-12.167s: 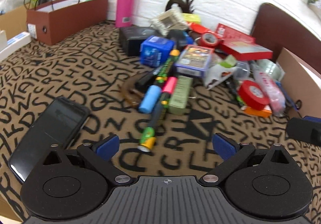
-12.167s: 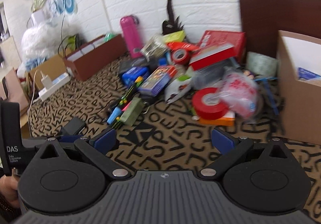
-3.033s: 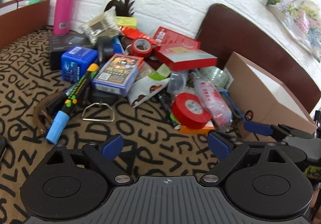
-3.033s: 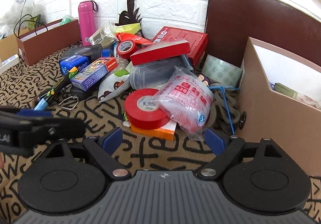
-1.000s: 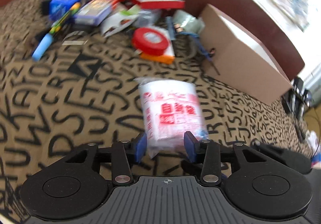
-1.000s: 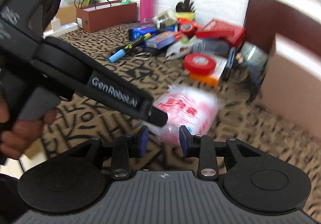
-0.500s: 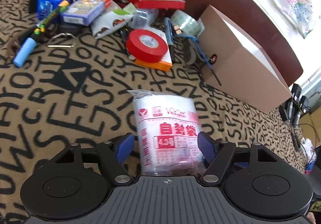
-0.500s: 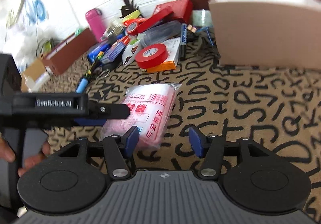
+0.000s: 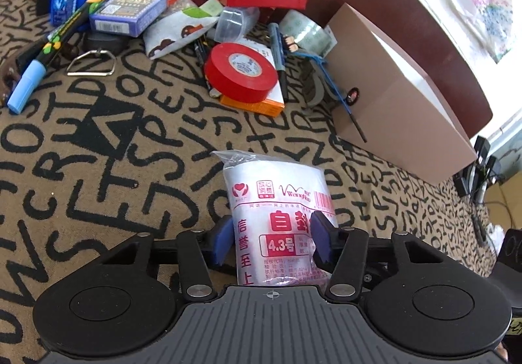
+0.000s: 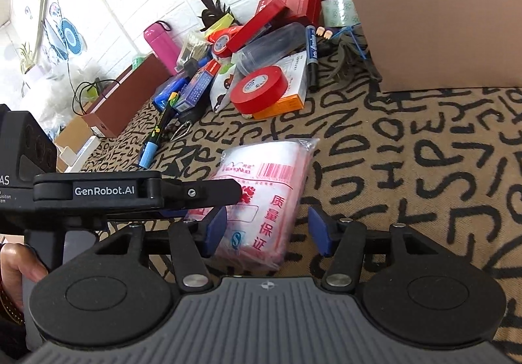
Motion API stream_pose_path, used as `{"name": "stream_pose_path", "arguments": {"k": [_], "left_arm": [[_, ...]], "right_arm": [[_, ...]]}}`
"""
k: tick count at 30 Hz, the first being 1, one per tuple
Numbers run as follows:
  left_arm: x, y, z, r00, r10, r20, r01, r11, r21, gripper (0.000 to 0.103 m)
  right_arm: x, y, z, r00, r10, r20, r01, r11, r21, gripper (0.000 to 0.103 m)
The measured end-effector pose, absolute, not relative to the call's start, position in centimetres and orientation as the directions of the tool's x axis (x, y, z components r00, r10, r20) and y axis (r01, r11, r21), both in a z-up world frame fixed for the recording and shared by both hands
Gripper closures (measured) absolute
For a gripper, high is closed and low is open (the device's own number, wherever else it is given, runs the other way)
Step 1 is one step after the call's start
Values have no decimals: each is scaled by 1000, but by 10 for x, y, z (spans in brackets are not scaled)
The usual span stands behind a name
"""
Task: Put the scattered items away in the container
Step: 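Lift the clear plastic bag with the left gripper toward the cardboard box, then lower the bag into the cardboard box and open the left gripper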
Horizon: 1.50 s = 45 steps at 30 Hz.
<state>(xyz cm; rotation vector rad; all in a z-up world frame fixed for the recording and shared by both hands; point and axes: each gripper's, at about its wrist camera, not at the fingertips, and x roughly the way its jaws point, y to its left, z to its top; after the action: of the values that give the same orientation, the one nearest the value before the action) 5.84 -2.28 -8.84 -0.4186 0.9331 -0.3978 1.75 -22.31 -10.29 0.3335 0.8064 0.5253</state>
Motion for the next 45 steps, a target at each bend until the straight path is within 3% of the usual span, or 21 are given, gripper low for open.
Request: {"name": "stream_pose_path", "arguments": {"k": [1,3,5,9,11,14,21,26,45], "left_arm": [[59,-22,-90,536,-503,-678,142,846,-515,38],[60,-23,-89,535,-503,-679,146,846,-512,51],[60,-23,-88,537,-499,-681,157,852,-500,55],[61,-21,-91,542,-500,-676,154,849,-505,56],[63,-20,-94,551,-504,-666,146,843,-517,46],[65,-21,-95,557,-502,-661,155,845,-511,54],[45,-37,-81,569,-446,-690,186,888,-420,57],[29,-45,-65,565,-462,-683,212,882,-421,59],[86,-181,69,651,-624,-431,513,781,-356,59]], "right_arm": [[19,-223,-104,572,567,-593,-312,819,482,42],[22,-224,-106,563,578,-591,-305,810,502,42],[24,-224,-108,556,584,-592,-299,805,512,42],[27,-223,-109,544,592,-595,-298,799,522,43],[29,-221,-110,536,601,-593,-311,793,523,44],[35,-222,-115,529,623,-577,-315,775,548,45],[21,-221,-107,535,614,-581,-315,783,537,61],[6,-234,-95,541,611,-579,-308,784,540,67],[16,-342,25,809,477,-344,-302,839,452,67]]}}
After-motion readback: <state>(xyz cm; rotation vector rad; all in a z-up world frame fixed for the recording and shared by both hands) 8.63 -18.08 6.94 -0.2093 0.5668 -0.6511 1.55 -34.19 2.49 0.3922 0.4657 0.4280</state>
